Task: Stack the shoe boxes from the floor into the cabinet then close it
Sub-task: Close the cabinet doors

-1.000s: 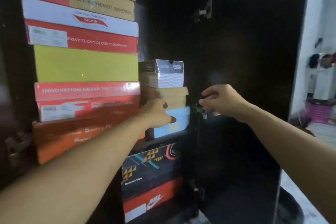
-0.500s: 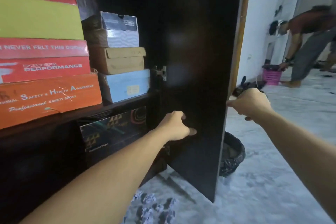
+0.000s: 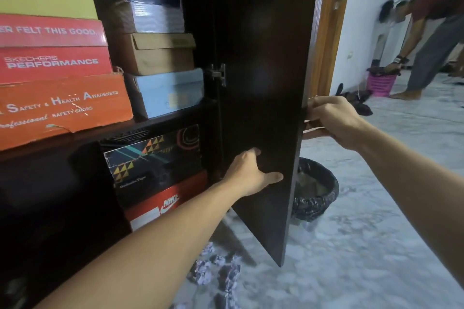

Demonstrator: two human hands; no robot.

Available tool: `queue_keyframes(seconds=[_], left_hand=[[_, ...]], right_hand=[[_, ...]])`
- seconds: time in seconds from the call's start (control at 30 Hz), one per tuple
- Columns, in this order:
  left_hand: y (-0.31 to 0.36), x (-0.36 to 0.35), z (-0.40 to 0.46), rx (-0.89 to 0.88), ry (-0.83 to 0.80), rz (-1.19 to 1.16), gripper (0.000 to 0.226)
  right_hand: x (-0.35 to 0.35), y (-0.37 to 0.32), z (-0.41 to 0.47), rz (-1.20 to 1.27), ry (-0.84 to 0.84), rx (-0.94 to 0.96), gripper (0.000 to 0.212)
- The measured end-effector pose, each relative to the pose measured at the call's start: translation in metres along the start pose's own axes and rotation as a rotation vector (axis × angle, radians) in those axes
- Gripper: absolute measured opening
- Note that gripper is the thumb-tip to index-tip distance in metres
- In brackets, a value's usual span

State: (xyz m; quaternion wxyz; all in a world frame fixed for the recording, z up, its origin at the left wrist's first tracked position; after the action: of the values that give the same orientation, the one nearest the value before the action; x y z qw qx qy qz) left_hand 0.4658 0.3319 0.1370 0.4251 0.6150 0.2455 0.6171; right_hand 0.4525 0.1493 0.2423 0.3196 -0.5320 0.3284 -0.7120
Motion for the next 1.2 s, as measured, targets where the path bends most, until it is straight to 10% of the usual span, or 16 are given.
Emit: queue_keyframes(seconds=[0.2,0.5,0.7,0.8,1.2], left_hand=[[-0.019,0.039,-0.026,-0.013,-0.001,-0.142,0.109],[-0.066,0.131,-0.059,-0.005,0.256,-0.315,0.032],[-0.077,0.181,-0.088,-0.158,0.648,0.073,0.098],[-0.053,0.183,-0.097,-0.395,0.72,0.441,0.101],[-0.063,0.204,-0.069,-0.306,0.695,0.761,0.107]], right_hand=[[-0.066,-0.026,-0.005,0.146,-0.428,0.095,0.013],[-0.147,-0.093,0.005,-0.071,-0.323,0.324,0.086],[-0.181,-0.124,0.011,-0.157,-0.161,0.467,0.128],[-0.2,-0.132,0.016,-0.206,-0.133,0.493,0.133],[-0.239,-0.139,0.047,-0.422,-0.02,0.515,0.109]])
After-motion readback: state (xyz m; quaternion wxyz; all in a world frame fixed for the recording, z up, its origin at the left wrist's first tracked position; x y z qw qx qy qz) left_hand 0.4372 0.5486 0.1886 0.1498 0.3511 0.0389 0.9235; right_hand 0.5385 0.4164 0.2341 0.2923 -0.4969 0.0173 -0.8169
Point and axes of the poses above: each hand's wrist, its own z-axis towards the middle knuckle, its own x-axis out of the back of the hand, y = z × x, the point moved 9 cm from there along z, towards the middle knuckle, and after that the axes turned 14 degrees about -z, right-handed, at the moved point
